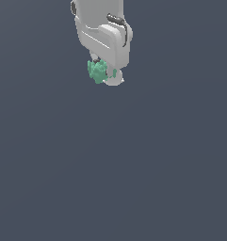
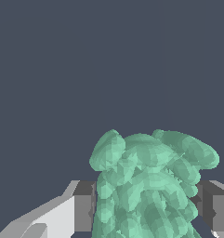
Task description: Pick up the object and move it to a goal position.
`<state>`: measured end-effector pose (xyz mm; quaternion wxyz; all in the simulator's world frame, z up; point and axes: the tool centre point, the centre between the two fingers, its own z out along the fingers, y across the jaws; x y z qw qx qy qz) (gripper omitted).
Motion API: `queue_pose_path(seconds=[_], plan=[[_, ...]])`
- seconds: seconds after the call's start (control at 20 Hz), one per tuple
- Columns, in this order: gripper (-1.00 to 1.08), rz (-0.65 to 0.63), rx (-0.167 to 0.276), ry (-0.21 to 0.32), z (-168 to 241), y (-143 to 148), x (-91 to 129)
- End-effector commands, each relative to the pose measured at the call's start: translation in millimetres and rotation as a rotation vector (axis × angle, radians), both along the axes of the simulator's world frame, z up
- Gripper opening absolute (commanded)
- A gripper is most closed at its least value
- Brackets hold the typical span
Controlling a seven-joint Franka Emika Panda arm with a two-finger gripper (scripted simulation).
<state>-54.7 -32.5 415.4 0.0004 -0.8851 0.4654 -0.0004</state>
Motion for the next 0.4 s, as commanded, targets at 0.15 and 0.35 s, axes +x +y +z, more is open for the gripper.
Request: queue_pose_path(seconds=[0.15,0.35], plan=[[-1.00,0.001,0.000,0.001,15.9,-5.2,2.1],[-1.00,0.001,0.000,0.001,18.1,-6.0,3.0]])
